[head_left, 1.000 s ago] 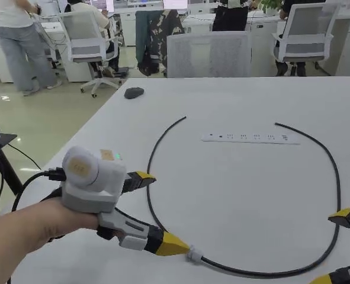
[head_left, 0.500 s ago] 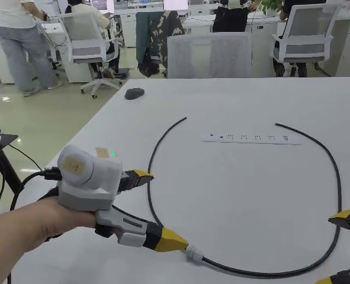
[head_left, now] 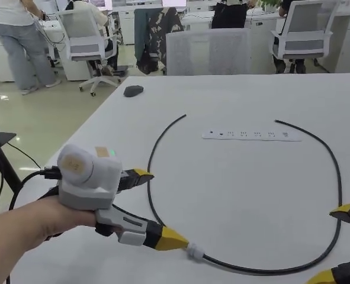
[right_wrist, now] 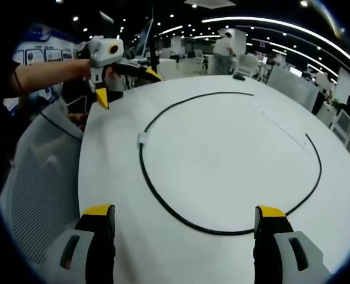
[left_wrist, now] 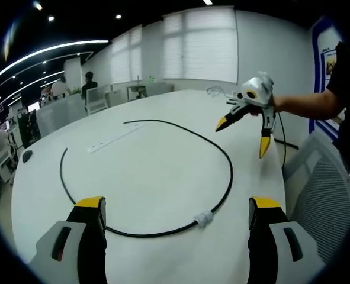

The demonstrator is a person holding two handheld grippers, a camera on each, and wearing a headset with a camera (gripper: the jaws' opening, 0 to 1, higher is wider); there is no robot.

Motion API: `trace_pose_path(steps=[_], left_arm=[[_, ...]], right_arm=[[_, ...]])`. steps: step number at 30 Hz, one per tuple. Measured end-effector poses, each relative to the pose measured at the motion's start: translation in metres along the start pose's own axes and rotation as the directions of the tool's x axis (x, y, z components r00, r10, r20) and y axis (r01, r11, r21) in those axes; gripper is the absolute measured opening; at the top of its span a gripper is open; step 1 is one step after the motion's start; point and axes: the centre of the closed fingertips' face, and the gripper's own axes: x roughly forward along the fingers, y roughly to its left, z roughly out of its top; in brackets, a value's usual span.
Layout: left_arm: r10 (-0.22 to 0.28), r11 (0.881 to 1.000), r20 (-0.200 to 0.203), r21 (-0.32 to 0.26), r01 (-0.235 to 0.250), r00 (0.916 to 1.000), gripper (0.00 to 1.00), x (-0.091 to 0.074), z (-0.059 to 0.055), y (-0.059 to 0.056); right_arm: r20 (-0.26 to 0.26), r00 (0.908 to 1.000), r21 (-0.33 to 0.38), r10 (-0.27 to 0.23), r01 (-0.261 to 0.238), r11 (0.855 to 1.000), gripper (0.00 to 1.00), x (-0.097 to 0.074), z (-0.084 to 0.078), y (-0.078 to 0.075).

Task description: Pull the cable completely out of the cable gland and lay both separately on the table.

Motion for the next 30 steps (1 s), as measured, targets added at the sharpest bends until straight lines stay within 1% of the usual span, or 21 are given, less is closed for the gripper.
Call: trace_pose_path(steps=[6, 8, 9, 10, 11, 13, 15, 16, 19, 20, 21, 22, 24, 26, 30], left_arm=[[-0.003, 1.000, 0.001, 0.000, 0.003, 1.0000, 1.00, 0.000, 0.000, 0.000], [-0.001, 1.000, 0.004, 0.004, 0.001, 1.0000, 1.00, -0.001, 0.000, 0.000], [-0.001, 1.000, 0.007, 0.017, 0.001, 1.0000, 0.99, -0.001, 0.000, 0.000], [0.003, 0.999, 0.001, 0.043, -0.003, 1.0000, 0.99, -0.001, -0.002, 0.000], [0.004, 0.999, -0.009, 0.039, -0.004, 1.0000, 0.99, -0.001, -0.004, -0.001], [-0.007, 1.000, -0.007, 0.012, 0.007, 0.9999, 0.99, 0.000, -0.006, -0.002], [0.005, 1.000, -0.012, 0.014, -0.005, 0.9999, 1.00, -0.001, -0.008, 0.001], [0.019, 1.000, -0.027, 0.019, -0.019, 0.9995, 1.00, -0.002, -0.010, 0.005], [0.018, 1.000, -0.019, 0.010, -0.018, 0.9996, 1.00, -0.003, -0.009, 0.007], [0.014, 1.000, -0.014, 0.002, -0.014, 0.9998, 1.00, -0.003, -0.008, 0.006], [-0.002, 1.000, -0.012, -0.016, 0.001, 0.9999, 1.00, -0.003, -0.008, 0.003], [-0.009, 1.000, -0.011, -0.020, 0.009, 0.9999, 1.00, -0.003, -0.008, 0.001], [-0.018, 1.000, -0.012, 0.007, 0.018, 0.9998, 1.00, -0.002, -0.008, -0.002], [-0.015, 1.000, -0.020, 0.011, 0.015, 0.9997, 1.00, -0.001, -0.009, -0.003], [-0.017, 1.000, -0.022, 0.014, 0.018, 0.9996, 1.00, -0.002, -0.009, -0.003]], right_arm=[[-0.010, 0.9999, -0.009, 0.008, -0.008, 1.000, 0.99, 0.002, -0.002, 0.003], [0.009, 0.9996, -0.001, 0.026, -0.026, 1.000, 0.99, 0.003, 0.002, 0.007], [0.008, 0.9996, 0.001, 0.026, -0.026, 1.000, 0.99, 0.003, 0.002, 0.006], [0.008, 0.9997, -0.001, 0.024, -0.024, 1.000, 0.99, 0.003, 0.002, 0.006], [0.007, 0.9997, -0.005, 0.022, -0.022, 1.000, 0.99, 0.003, 0.002, 0.006], [0.002, 0.9998, -0.008, 0.021, -0.021, 1.000, 0.99, 0.004, 0.002, 0.005], [0.002, 0.9998, -0.017, 0.020, -0.020, 1.000, 0.98, 0.004, 0.003, 0.005], [-0.003, 0.9998, -0.018, 0.020, -0.020, 1.000, 0.98, 0.005, 0.002, 0.005], [-0.026, 0.9994, -0.013, 0.023, -0.024, 1.000, 0.95, 0.006, -0.002, 0.006], [-0.028, 0.9995, -0.015, 0.018, -0.018, 1.000, 0.95, 0.006, -0.003, 0.005], [-0.028, 0.9996, -0.018, 0.009, -0.010, 1.000, 0.96, 0.006, -0.003, 0.004], [-0.028, 0.9996, -0.017, 0.004, -0.005, 1.000, 0.97, 0.006, -0.002, 0.004], [-0.028, 0.9995, -0.009, 0.013, -0.013, 1.000, 0.95, 0.006, -0.002, 0.005], [-0.023, 0.9996, -0.006, 0.015, -0.016, 1.000, 0.93, 0.007, 0.000, 0.006], [-0.010, 0.9998, -0.011, 0.020, -0.020, 1.000, 0.93, 0.011, 0.006, 0.008]])
